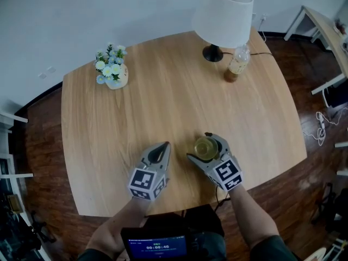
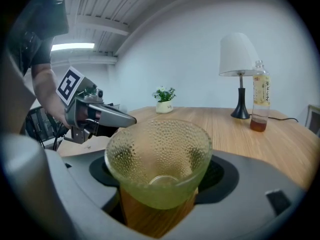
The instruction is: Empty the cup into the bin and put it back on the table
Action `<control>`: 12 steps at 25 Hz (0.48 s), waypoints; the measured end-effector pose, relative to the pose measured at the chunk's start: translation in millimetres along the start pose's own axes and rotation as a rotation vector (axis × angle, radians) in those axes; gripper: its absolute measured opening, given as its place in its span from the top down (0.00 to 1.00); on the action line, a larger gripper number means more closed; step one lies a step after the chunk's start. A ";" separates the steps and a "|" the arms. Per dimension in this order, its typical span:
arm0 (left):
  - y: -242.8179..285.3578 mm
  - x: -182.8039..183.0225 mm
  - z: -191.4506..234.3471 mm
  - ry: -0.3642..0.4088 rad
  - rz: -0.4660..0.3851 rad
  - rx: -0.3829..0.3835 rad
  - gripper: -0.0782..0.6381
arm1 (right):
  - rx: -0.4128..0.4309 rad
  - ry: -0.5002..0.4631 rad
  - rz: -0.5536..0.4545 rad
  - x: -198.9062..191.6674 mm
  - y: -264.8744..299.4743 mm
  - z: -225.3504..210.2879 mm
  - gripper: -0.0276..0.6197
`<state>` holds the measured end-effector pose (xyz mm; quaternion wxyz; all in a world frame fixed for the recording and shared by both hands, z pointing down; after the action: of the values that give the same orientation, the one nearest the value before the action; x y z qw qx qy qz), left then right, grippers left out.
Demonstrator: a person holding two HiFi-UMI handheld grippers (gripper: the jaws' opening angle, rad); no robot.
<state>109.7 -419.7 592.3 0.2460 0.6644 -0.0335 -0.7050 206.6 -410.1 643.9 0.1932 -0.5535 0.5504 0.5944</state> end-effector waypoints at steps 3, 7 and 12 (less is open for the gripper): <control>0.6 -1.0 -2.4 0.000 0.001 -0.007 0.89 | 0.001 0.003 0.001 -0.4 2.0 1.4 0.32; -2.6 2.6 -8.6 -0.002 -0.013 -0.032 0.89 | 0.005 0.015 0.005 -3.2 4.3 5.2 0.23; -7.3 4.9 -5.5 0.010 -0.021 -0.021 0.89 | -0.031 0.019 -0.035 4.0 -1.5 4.6 0.23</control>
<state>112.8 -413.6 584.4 0.2458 0.6656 -0.0178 -0.7044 204.6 -407.2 638.7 0.1900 -0.5716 0.5332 0.5941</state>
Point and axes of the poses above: the fingertips, and each gripper's own axes: y forward along the fingers, z to its left, x out of its top, the point moved 1 cm from there along -y, backward along the fingers, and after that the axes turned 13 degrees about x, right-handed, at the moved point
